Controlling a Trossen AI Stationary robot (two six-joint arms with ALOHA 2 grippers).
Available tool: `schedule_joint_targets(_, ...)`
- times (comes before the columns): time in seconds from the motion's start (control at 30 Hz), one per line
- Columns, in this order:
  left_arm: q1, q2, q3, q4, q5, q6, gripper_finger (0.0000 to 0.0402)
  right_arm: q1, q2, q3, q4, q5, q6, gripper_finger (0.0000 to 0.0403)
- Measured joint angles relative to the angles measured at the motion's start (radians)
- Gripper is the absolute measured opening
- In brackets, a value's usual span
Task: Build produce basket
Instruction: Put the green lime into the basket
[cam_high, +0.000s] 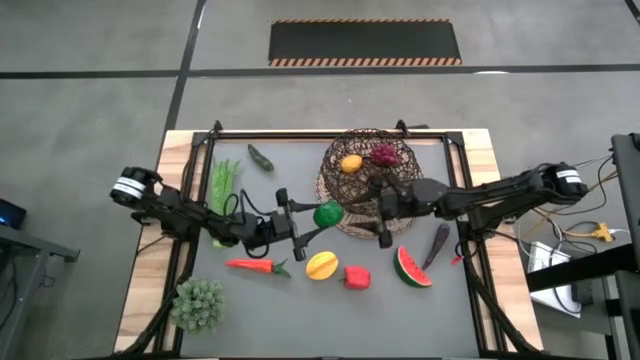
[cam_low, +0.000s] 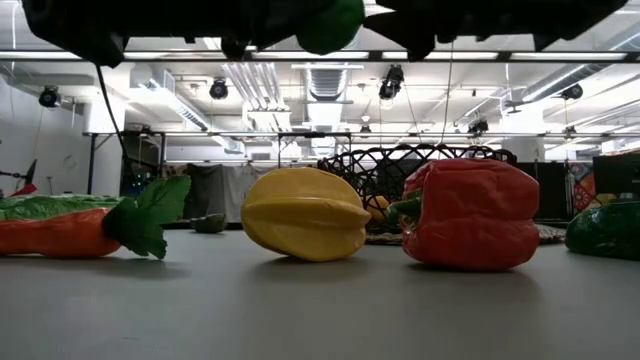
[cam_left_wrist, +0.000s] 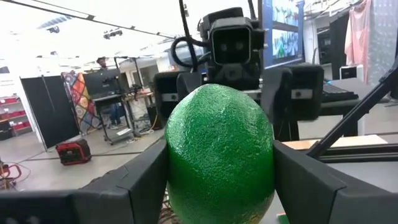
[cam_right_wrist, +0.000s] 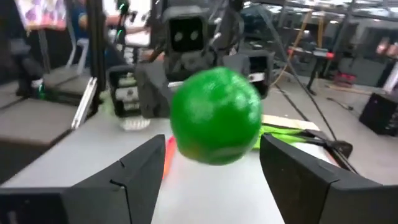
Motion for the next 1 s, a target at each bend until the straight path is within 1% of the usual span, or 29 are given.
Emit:
schedule_joint_targets(0.03, 0.000, 0.000, 0.000, 0.002, 0.000, 0.001, 0.0235, 0.003, 0.014, 0.016, 0.003, -0.001, 0.009, 0.0246)
schedule_joint_targets(0.1, 0.000, -0.002, 0.000, 0.000, -0.001, 0.011, 0.0235, 0.005, 0.034, 0.048, -0.011, 0.003, 0.091, 0.0244)
schedule_joint_targets(0.17, -0.001, -0.003, 0.000, 0.003, 0.003, 0.023, 0.0235, 0.004, 0.047, 0.086, -0.031, 0.002, 0.112, 0.0250)
schedule_joint_targets(0.27, 0.000, -0.003, 0.004, -0.003, 0.004, 0.025, 0.0235, 0.004, 0.067, 0.124, -0.096, 0.021, 0.116, 0.0273)
schedule_joint_targets(0.33, 0.000, -0.003, 0.011, -0.001, 0.000, 0.027, 0.0235, 0.005, 0.080, 0.140, -0.104, 0.044, 0.119, 0.0293)
schedule_joint_targets(0.43, 0.001, -0.003, 0.018, -0.001, 0.001, 0.027, 0.0235, 0.005, 0.102, 0.154, -0.105, 0.048, 0.109, 0.0318)
schedule_joint_targets(0.53, 0.001, -0.003, 0.022, 0.001, 0.001, 0.028, 0.0235, 0.005, 0.118, 0.160, -0.112, 0.048, 0.112, 0.0326)
schedule_joint_targets(0.6, 0.001, -0.003, 0.022, 0.000, 0.001, 0.028, 0.0235, 0.005, 0.119, 0.163, -0.110, 0.048, 0.116, 0.0319)
schedule_joint_targets(0.67, 0.001, -0.003, 0.021, 0.004, 0.001, 0.028, 0.0235, 0.005, 0.119, 0.168, -0.110, 0.047, 0.120, 0.0303)
schedule_joint_targets(0.87, 0.002, -0.004, 0.021, 0.003, 0.005, 0.016, 0.0235, 0.004, 0.111, 0.168, -0.116, 0.046, 0.157, 0.0229)
schedule_joint_targets(0.93, 0.002, -0.004, 0.021, 0.002, 0.007, 0.016, 0.0242, 0.004, 0.108, 0.168, -0.122, 0.048, 0.162, 0.0214)
schedule_joint_targets(1.0, 0.002, -0.004, 0.020, -0.002, 0.004, 0.019, 0.0258, 0.004, 0.105, 0.168, -0.132, 0.051, 0.180, 0.0207)
